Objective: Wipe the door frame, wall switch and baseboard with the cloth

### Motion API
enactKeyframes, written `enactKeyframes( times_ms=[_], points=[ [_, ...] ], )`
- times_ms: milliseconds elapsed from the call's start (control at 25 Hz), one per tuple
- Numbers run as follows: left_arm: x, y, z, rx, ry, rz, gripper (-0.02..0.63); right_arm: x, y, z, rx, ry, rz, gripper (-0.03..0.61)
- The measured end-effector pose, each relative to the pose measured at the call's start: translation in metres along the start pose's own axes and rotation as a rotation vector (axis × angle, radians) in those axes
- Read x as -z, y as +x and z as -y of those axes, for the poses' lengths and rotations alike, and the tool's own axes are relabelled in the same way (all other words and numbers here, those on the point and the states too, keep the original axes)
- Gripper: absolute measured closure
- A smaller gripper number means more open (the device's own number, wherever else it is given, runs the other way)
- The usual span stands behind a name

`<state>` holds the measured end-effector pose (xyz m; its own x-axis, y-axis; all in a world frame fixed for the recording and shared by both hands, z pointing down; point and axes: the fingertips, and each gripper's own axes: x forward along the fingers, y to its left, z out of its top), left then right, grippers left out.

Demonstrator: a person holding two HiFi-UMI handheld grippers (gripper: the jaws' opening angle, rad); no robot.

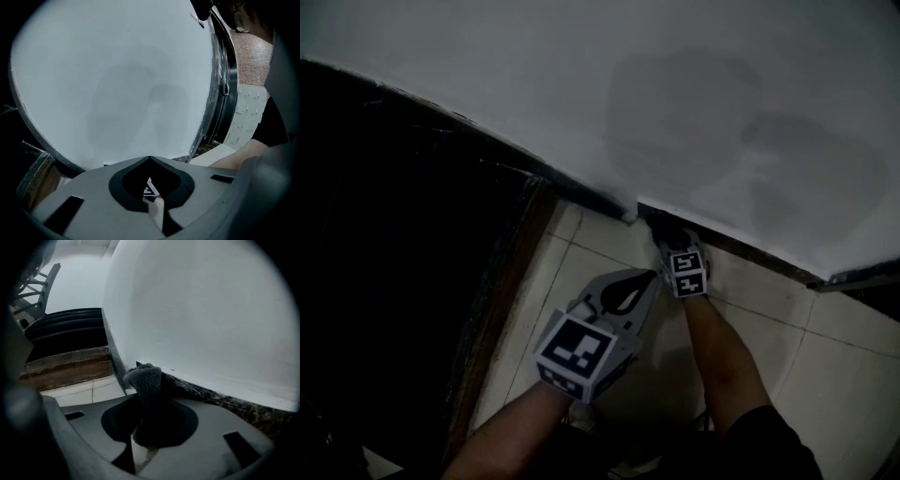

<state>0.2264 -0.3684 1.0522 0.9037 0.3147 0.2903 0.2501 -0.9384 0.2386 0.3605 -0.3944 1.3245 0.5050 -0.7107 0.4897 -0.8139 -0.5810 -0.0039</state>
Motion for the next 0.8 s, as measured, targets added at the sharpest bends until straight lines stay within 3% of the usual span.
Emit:
enactKeyframes(
  times_ms=[800],
  points=[
    [-0.004, 0.04, 0.073, 0.118, 0.058, -0.014, 0.612, 0.031, -0.078, 0.078, 0.102, -0.03, -0.039, 0.489]
  ],
)
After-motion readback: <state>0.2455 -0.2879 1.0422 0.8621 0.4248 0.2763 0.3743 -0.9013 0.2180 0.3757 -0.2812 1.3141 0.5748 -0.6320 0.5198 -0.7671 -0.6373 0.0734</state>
